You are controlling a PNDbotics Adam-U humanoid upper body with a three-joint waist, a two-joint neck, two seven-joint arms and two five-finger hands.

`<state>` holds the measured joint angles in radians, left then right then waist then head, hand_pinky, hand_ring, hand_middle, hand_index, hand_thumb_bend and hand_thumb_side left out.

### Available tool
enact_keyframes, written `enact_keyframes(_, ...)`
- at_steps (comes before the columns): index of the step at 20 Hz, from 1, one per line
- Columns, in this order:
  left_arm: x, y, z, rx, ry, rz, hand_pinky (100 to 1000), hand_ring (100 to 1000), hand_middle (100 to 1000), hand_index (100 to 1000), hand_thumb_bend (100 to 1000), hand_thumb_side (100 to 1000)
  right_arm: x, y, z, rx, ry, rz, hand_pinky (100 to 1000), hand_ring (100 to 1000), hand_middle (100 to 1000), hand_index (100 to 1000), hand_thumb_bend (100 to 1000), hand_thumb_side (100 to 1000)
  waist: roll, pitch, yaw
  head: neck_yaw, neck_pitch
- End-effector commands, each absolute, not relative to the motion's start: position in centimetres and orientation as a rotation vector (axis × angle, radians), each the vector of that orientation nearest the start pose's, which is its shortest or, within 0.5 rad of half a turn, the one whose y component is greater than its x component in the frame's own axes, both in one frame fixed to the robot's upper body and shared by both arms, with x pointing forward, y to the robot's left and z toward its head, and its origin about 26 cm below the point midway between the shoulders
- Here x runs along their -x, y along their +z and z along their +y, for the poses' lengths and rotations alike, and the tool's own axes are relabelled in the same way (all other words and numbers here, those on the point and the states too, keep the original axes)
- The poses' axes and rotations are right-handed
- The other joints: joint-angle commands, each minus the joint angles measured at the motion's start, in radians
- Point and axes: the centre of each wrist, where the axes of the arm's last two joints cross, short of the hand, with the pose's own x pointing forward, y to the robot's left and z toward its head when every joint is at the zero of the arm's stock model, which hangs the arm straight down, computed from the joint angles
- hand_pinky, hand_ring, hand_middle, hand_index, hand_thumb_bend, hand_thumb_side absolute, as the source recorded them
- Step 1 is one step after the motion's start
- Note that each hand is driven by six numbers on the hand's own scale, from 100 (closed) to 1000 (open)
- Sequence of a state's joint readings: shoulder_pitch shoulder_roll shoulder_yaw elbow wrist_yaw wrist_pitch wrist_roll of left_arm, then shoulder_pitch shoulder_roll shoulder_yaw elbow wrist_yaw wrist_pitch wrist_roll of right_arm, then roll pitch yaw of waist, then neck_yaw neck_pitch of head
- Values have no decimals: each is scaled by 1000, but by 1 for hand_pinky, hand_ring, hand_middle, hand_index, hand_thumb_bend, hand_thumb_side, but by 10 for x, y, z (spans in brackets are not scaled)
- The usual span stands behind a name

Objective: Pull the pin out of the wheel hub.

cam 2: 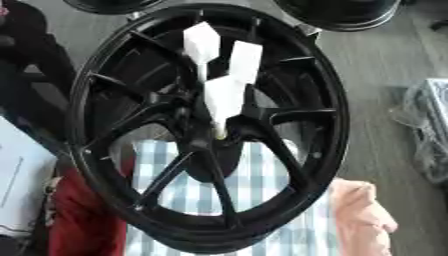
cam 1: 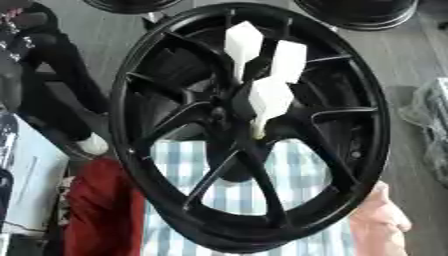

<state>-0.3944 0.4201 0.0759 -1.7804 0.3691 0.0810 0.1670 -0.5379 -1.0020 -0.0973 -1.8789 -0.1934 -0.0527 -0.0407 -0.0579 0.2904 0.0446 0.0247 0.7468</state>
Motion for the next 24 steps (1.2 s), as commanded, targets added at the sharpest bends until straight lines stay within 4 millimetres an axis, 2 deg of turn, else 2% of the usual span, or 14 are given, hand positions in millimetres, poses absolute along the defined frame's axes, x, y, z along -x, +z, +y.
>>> enact_keyframes(1,-337,206,308,-67,-18,-2097,573,691,697,762,203,776,-293,380,-345,744,920,-2360,812,793,778,874,100,173,-1,-29,0,-7,11)
enact_keyframes(7,-337,199,314,-92,-26,-2067,573,691,696,762,202,781,-313,389,-314,731,1144,-2321,822,798,782,869,100,117,-13,-44,-12,-9,23)
enact_keyframes(11,-337,195,319,-111,-23,-2051,573,690,695,761,203,784,-333,386,-288,676,1245,-2310,827,803,788,872,100,116,-17,-50,-23,-2,23)
enact_keyframes(16,-336,191,324,-137,-21,-2034,573,688,694,761,202,787,-343,379,-262,726,1384,-2223,843,817,809,883,100,146,-25,-54,-36,17,23)
enact_keyframes(20,-335,190,326,-145,-24,-2027,573,687,694,761,201,789,-344,374,-242,682,1477,-2196,845,821,810,882,100,173,-27,-55,-42,23,23)
enact_keyframes(24,-335,189,328,-156,-23,-2023,574,686,694,762,201,790,-327,374,-224,629,1589,-2213,842,817,807,878,100,183,-28,-52,-47,29,23)
